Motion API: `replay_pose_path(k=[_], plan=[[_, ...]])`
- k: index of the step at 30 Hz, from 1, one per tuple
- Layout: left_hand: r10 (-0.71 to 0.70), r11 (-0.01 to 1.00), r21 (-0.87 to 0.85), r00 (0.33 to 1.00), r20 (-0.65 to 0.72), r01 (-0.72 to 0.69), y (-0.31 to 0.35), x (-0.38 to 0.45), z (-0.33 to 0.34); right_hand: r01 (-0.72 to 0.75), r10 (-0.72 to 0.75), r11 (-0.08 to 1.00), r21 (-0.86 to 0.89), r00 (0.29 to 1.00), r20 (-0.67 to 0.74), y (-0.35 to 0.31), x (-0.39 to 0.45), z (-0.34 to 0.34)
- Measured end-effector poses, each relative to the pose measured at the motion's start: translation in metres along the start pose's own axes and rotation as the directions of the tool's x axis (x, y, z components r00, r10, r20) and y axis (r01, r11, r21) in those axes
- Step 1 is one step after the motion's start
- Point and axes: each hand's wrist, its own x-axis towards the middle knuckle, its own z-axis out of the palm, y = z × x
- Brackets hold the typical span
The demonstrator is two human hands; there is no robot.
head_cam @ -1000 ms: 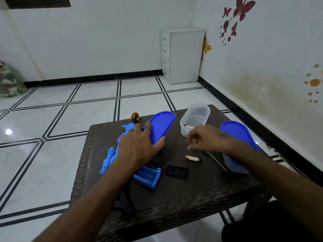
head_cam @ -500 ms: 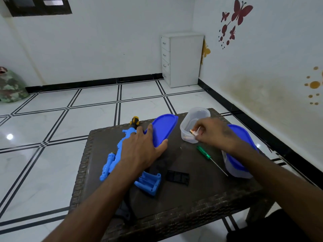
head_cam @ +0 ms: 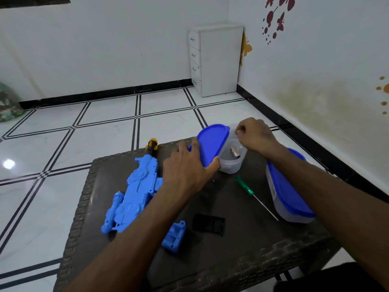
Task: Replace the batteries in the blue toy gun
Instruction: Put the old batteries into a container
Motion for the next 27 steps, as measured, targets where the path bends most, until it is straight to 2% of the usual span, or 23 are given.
replay_pose_path(k=[2, 5, 9, 15, 20, 27], plan=[[0.018, 1.0, -0.006, 1.0, -0.002, -0.018, 0.012, 0.009, 0.005, -0.045, 0.048, 0.992, 0.117, 0.998, -0.028, 0.004, 0.004, -0.005], [0.047, 0.999, -0.012, 0.999, 0.016, -0.047, 0.032, 0.023, 0.014, -0.107, 0.107, 0.964, 0.244, 0.994, 0.013, 0.01, 0.01, -0.011], [0.086, 0.996, 0.034, 0.996, 0.039, -0.088, 0.057, 0.042, 0.026, -0.212, 0.225, 0.868, 0.45, 0.974, 0.025, 0.025, 0.021, -0.014], [0.078, 0.995, 0.054, 0.992, 0.098, -0.084, 0.068, 0.049, 0.037, -0.17, 0.17, 0.916, 0.364, 0.985, 0.031, 0.035, 0.033, -0.015], [0.077, 0.993, 0.081, 0.988, 0.135, -0.089, 0.069, 0.056, 0.037, -0.181, 0.188, 0.88, 0.44, 0.982, 0.028, 0.043, 0.047, -0.008], [0.129, 0.974, 0.165, 0.977, 0.172, -0.157, 0.066, 0.053, 0.033, -0.193, 0.186, 0.882, 0.429, 0.981, 0.057, 0.044, 0.054, -0.003]])
